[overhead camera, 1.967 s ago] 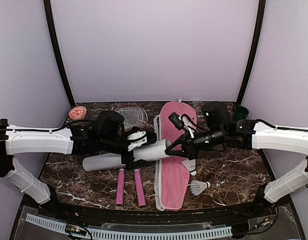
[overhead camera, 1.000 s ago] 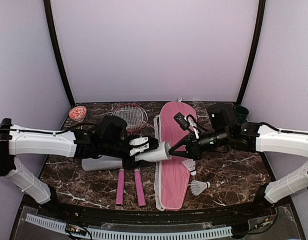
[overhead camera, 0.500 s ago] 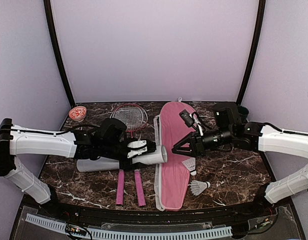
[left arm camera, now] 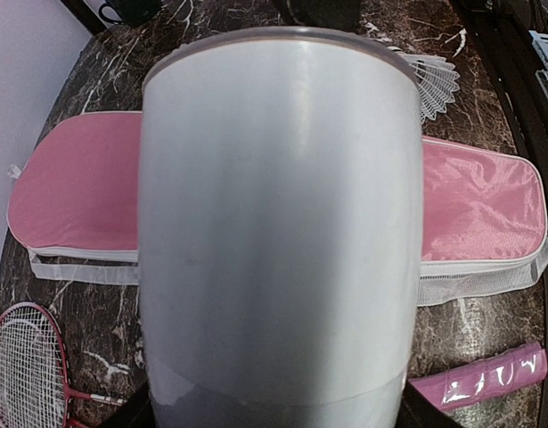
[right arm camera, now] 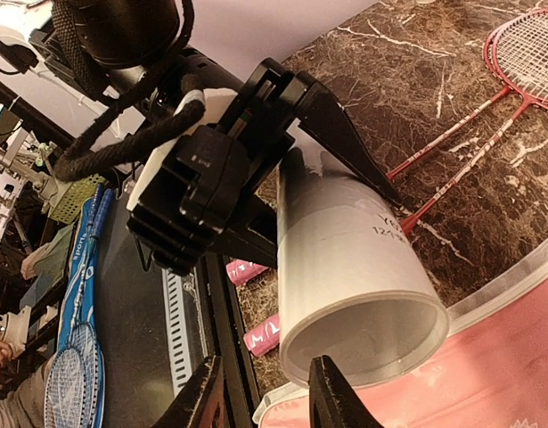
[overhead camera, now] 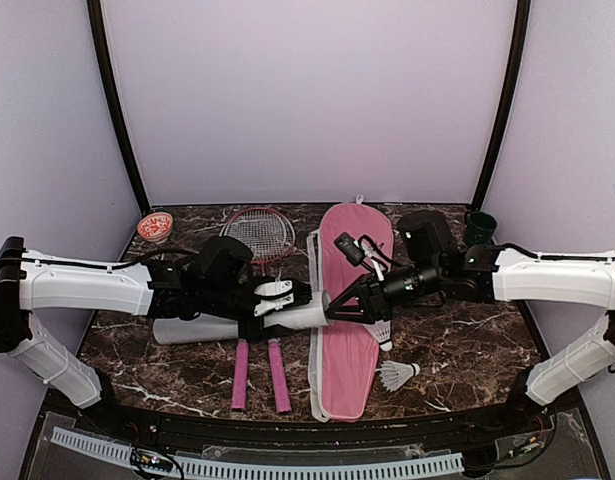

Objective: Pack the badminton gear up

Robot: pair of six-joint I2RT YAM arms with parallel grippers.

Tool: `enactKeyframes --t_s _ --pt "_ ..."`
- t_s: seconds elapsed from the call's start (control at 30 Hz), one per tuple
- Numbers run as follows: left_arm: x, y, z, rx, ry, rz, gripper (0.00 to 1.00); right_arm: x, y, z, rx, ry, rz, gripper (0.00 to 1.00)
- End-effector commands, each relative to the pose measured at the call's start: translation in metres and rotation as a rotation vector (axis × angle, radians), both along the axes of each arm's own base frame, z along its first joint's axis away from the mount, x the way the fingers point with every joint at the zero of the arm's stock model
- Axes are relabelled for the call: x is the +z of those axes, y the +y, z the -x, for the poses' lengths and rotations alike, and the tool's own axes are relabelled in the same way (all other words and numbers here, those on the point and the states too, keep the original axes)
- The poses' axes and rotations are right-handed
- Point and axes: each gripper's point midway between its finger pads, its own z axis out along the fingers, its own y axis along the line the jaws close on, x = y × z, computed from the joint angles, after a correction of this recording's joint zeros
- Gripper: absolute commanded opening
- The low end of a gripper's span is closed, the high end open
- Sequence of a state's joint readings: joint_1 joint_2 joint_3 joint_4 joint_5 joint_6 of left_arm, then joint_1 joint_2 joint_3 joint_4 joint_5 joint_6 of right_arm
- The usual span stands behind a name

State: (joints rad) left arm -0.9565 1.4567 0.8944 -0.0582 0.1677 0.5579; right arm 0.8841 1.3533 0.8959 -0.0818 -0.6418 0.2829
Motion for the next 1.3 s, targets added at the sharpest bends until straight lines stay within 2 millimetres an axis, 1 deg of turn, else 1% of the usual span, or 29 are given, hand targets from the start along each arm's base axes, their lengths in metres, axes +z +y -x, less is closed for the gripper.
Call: enactKeyframes --t_s 0.0,0.07,0.13,0.3,0.43,0.6,0.73,0.93,0.97,1.07,1.13,1.27 --pt "0.01 -0.002 0.004 -0.022 -0.005 0.039 0.44 0.02 0.015 -0.002 0.033 -0.034 -0.066 0.33" --pt "0.01 -0.003 0.004 -0.025 -0.001 0.037 0.44 0.02 0.016 -0.001 0.038 -0.034 -0.071 0.31" --pt "0.008 -0.002 0.004 -0.026 0.0 0.034 0.43 0.021 0.017 -0.001 0.04 -0.033 -0.078 0.27" --pt "0.009 -0.003 0.005 -0.03 0.001 0.035 0.43 0.017 0.019 -0.001 0.044 -0.023 -0.072 0.24" --pt "0.008 -0.002 0.005 -0.031 -0.002 0.031 0.43 0.017 0.02 -0.002 0.044 -0.021 -0.07 0.16" --pt "0.01 -0.002 0.005 -0.03 -0.006 0.035 0.43 0.011 0.02 -0.005 0.031 -0.015 -0.05 0.2" --pt "0.01 -0.002 0.005 -0.03 -0.008 0.035 0.43 0.01 0.019 -0.004 0.033 -0.01 -0.053 0.17" --pt "0.011 -0.001 0.004 -0.026 -0.009 0.037 0.42 0.01 0.018 -0.004 0.028 -0.01 -0.047 0.03" --pt "0.011 -0.001 0.004 -0.025 -0.007 0.035 0.43 0.011 0.018 -0.004 0.028 -0.012 -0.049 0.0" --pt "0.008 0.002 0.004 -0.016 -0.004 0.025 0.42 0.017 0.014 -0.002 0.026 -0.021 -0.061 0.0" --pt "0.005 0.005 0.004 -0.009 -0.003 0.013 0.42 0.025 0.011 -0.001 0.02 -0.025 -0.078 0.0" --pt "-0.001 0.008 0.006 -0.008 0.009 -0.01 0.42 0.034 -0.001 0.001 0.008 -0.023 -0.103 0.0"
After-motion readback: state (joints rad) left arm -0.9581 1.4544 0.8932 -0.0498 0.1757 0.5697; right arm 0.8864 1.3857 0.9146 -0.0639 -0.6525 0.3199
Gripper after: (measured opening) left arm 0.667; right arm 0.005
